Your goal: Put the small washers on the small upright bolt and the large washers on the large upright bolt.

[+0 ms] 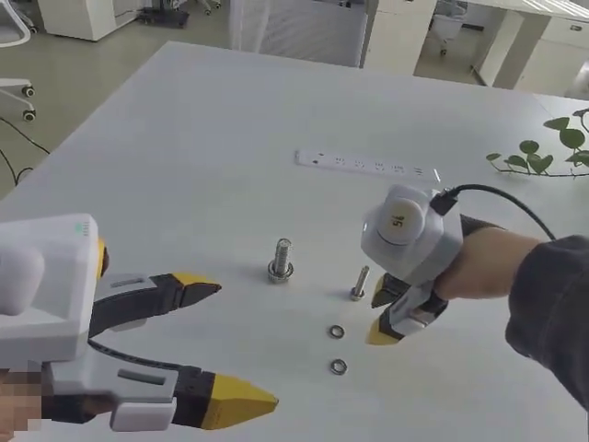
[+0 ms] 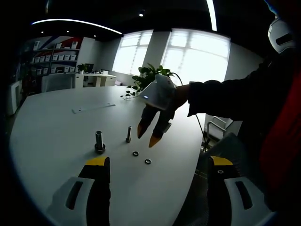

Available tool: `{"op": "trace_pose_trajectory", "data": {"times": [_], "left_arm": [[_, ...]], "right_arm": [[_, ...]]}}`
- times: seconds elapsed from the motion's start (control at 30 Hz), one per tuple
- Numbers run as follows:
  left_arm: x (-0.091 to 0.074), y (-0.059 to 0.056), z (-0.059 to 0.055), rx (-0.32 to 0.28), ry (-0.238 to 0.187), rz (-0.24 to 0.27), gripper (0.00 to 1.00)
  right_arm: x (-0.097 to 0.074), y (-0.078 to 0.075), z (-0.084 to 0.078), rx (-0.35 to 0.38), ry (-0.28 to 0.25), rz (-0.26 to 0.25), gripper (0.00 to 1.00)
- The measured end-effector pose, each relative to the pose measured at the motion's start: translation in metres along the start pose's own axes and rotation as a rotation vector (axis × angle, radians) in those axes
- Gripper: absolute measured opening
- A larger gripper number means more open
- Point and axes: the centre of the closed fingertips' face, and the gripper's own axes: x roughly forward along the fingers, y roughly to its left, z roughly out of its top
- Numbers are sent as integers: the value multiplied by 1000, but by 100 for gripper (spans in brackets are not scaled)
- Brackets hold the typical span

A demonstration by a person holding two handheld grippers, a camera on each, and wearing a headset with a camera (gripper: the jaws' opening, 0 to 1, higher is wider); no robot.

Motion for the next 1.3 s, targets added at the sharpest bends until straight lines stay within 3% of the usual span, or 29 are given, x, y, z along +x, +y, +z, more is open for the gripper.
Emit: {"op": "trace_pose_trajectory", "data": {"times": [0.5, 1.3], "left_arm": [[-2, 6, 0, -9, -9, 15, 85], [-3, 9, -5, -27, -6, 19, 85]], "right_arm": [[15, 1, 19, -34, 4, 29, 30], [35, 3, 19, -68, 29, 49, 20]]}}
